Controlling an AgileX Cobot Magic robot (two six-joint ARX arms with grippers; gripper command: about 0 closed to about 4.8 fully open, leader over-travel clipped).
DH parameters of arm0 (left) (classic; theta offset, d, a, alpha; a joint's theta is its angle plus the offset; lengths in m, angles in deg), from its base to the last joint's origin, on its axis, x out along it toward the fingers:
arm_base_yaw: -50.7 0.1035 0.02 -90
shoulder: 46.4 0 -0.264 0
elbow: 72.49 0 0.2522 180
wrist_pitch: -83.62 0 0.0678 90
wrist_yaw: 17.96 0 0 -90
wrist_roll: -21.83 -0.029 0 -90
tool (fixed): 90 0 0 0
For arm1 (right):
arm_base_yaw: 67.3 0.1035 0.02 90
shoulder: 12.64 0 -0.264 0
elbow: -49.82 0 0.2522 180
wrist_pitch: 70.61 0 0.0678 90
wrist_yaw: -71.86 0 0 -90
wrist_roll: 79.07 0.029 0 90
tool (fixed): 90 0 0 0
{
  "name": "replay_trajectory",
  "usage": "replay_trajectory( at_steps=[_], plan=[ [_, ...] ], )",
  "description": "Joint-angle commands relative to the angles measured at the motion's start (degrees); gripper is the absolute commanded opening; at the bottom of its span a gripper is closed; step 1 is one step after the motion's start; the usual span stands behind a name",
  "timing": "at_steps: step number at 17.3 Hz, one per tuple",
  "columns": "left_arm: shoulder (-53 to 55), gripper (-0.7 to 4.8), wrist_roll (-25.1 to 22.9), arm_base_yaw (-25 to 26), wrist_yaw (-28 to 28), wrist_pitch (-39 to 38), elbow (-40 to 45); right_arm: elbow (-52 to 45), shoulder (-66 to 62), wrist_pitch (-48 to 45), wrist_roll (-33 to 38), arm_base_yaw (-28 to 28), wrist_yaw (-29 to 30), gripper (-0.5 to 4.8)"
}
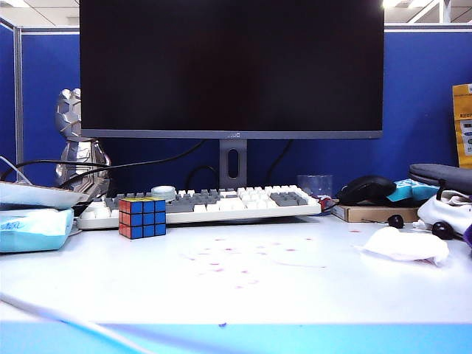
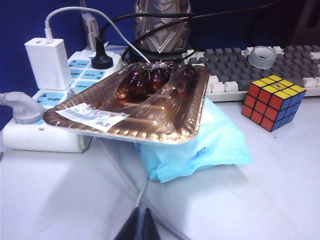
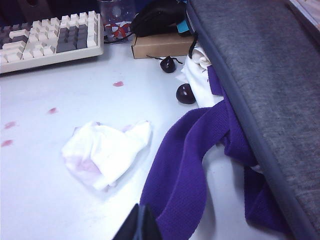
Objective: Use the wet wipes on the table to wipe the cherry juice off the table, then put the wipes back on the table.
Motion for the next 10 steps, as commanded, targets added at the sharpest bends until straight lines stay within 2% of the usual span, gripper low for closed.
replay_trajectory(
  at_steps=[1,4,7,8,10],
  plan=[
    [-0.20,-0.02,0.20,0.02,0.28,-0.61,0.04,-0.15,0.02,-0.50,0.07,0.04,0.07,-0.06],
    [-0.20,-0.02,0.22,0.02,0.28,-0.61,0.04,-0.15,0.02,-0.50,0.09,0.04,0.09,-0.06],
    [-0.20,-0.02,0.20,0.02,0.31,-0.61,0.04,-0.15,0.02,-0.63,6.08,0.04,-0.20,-0.06],
    [-0.20,-0.02,0.22,0.02,0.28,-0.61,0.04,0.52,0.02,-1.18,6.05,0.07,-0.11,-0.06],
    [-0.20,-0.02,0.22,0.02,0.28,-0.61,0.04,5.97,-0.50,-1.68,6.08,0.24,-0.15,-0.06]
  ],
)
